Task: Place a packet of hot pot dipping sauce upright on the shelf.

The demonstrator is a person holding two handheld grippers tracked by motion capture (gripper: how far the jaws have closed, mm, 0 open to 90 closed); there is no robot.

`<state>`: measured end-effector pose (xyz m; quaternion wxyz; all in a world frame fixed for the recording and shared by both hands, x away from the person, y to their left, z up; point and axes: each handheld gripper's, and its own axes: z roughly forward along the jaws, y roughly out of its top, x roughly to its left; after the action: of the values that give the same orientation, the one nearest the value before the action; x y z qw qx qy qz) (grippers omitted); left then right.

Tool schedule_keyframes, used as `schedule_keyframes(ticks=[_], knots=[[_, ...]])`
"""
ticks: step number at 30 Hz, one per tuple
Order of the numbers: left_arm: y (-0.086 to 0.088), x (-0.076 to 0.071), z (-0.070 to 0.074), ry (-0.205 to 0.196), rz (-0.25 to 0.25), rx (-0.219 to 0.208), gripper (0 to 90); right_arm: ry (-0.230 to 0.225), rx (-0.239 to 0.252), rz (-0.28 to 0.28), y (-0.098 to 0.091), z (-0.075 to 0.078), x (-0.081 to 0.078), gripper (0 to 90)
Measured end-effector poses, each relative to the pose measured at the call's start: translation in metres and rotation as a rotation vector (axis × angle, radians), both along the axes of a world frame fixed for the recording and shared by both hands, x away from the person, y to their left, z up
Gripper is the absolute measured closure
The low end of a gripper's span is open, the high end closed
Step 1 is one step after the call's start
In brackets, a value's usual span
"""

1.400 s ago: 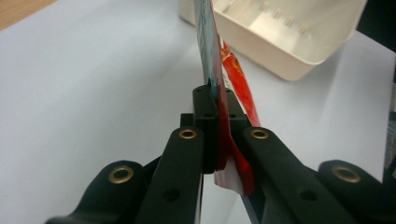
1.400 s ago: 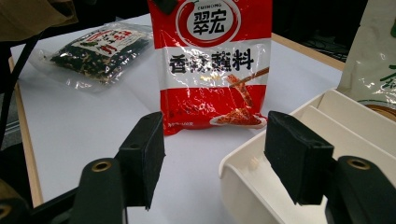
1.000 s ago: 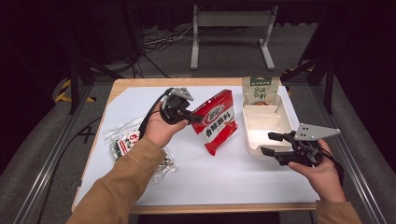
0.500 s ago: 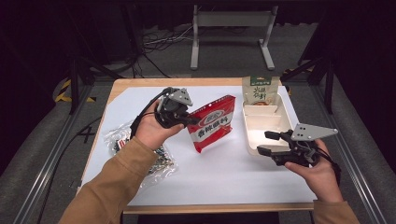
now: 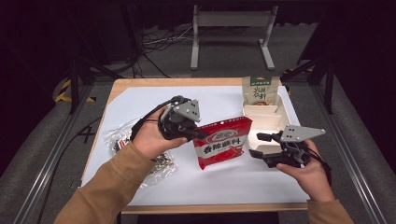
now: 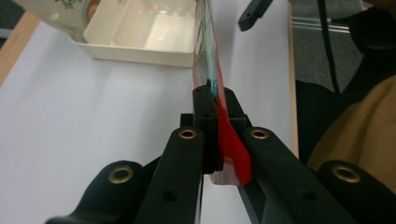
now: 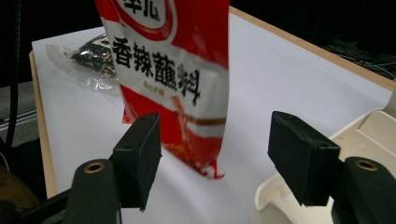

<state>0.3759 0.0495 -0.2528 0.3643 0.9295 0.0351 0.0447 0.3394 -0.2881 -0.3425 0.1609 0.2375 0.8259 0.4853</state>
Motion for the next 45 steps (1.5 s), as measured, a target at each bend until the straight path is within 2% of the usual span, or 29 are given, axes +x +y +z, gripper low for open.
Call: schedule_keyframes(ticks=[8, 16, 18, 24, 27, 34, 40, 44, 45], knots=[[-0.009, -0.012, 0.002, -0.002, -0.089, -0.008, 89.5, 0.023, -0.004, 0.062, 0.012, -0.004, -0.001, 36.1], [-0.015, -0.02, 0.005, -0.013, -0.121, -0.014, 89.5, 0.034, -0.018, 0.133, 0.022, -0.007, -0.001, 43.6], [-0.016, -0.02, 0.005, -0.014, -0.121, -0.014, 89.5, 0.027, -0.023, 0.155, 0.024, -0.007, -0.001, 48.4], [-0.018, -0.026, 0.006, -0.028, -0.132, -0.016, 89.4, -0.022, -0.064, 0.251, 0.027, -0.005, -0.003, 75.5], [-0.017, -0.027, 0.007, -0.033, -0.127, -0.019, 89.4, -0.015, -0.071, 0.28, 0.028, -0.003, -0.004, 84.9], [-0.013, -0.024, 0.007, -0.024, -0.114, -0.027, 89.3, 0.011, -0.074, 0.297, 0.031, -0.001, -0.005, 86.6], [-0.011, -0.022, 0.006, -0.024, -0.108, -0.039, 89.1, 0.012, -0.075, 0.297, 0.031, 0.001, -0.005, 86.8], [-0.009, -0.021, 0.006, -0.021, -0.104, -0.054, 88.6, 0.018, -0.07, 0.296, 0.031, 0.002, -0.005, 87.0], [-0.007, -0.021, 0.006, -0.024, -0.102, -0.073, 88.2, 0.021, -0.067, 0.297, 0.03, 0.003, -0.005, 87.0]])
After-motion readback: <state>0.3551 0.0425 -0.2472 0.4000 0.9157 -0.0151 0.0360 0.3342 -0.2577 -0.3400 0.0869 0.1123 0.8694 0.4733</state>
